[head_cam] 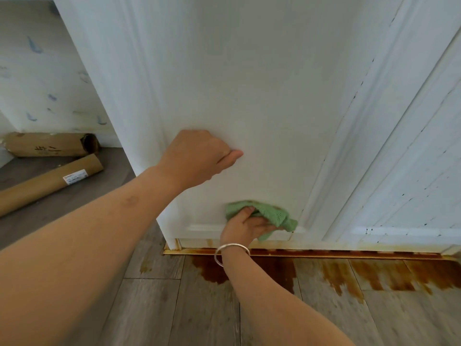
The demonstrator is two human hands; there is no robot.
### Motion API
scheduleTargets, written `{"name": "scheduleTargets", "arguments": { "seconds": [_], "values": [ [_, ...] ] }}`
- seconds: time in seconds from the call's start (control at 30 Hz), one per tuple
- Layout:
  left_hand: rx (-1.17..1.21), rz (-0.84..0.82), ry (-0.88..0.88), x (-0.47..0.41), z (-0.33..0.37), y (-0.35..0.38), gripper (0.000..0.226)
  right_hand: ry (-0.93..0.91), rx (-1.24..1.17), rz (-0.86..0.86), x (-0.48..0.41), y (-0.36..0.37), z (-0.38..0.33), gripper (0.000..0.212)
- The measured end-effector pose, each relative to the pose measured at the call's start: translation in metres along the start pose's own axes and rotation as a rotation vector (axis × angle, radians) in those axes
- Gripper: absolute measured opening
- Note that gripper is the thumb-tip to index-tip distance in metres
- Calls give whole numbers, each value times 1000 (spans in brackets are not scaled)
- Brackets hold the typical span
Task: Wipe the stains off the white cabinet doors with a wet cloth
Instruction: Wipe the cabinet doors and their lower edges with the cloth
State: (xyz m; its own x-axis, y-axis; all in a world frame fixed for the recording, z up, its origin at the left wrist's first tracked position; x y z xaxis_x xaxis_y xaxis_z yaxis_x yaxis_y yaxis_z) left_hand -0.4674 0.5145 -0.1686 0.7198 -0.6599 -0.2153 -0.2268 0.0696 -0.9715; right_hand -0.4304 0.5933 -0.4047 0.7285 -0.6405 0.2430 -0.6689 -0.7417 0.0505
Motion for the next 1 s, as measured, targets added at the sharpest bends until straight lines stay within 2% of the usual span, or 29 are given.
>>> {"name": "scheduleTargets", "arguments": {
  "seconds": [0.17, 0.27, 0.33, 0.37, 0.4, 0.47, 0.63, 0.7, 0.77, 0.87, 1.0],
  "values": [
    [-9, -8, -12, 0, -2, 1, 59, -11, 311, -125, -3, -10, 24, 81],
    [-3, -7, -18, -1, -3, 2, 59, 50, 544, -234, -2, -4, 48, 72],
    [5, -1, -21, -2, -3, 2, 58, 67, 754, -299, 7, 5, 56, 85],
    [4, 0, -25, -1, -4, 2, 58, 55, 843, -347, 14, 15, 59, 85],
    [1, -4, -25, -2, -5, 2, 58, 55, 872, -400, 22, 25, 62, 78],
    [-5, -13, -7, -2, -3, 2, 58, 42, 858, -487, 35, 45, 63, 68],
    [-9, -23, -10, -2, -3, 4, 59, 56, 653, -576, 48, 67, 58, 70],
    [-14, -30, -17, -1, -4, 4, 59, 55, 552, -519, 46, 64, 56, 71],
    [5, -46, -22, -2, -5, 4, 59, 79, 398, -383, 34, 49, 52, 70],
    [1, -50, -14, -3, -2, 4, 58, 230, 282, -268, 3, 24, 65, 60],
    [-21, -26, -23, -2, -6, 4, 59, 375, 94, -23, -24, -15, 72, 76]
  ]
}}
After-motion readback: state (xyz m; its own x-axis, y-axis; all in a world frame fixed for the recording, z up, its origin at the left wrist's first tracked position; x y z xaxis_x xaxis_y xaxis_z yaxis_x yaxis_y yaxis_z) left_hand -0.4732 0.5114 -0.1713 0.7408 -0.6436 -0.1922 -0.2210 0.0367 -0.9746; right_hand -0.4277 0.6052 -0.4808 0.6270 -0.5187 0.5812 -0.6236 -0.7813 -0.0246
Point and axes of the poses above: each hand's wrist, its own x-axis away from the middle knuckle, its own y-axis out of the palm, z = x × y, the point moved 10 cm from there along -x, towards the middle knuckle, and after that the axes turned 9 degrees about -z, right-handed, at the moved point
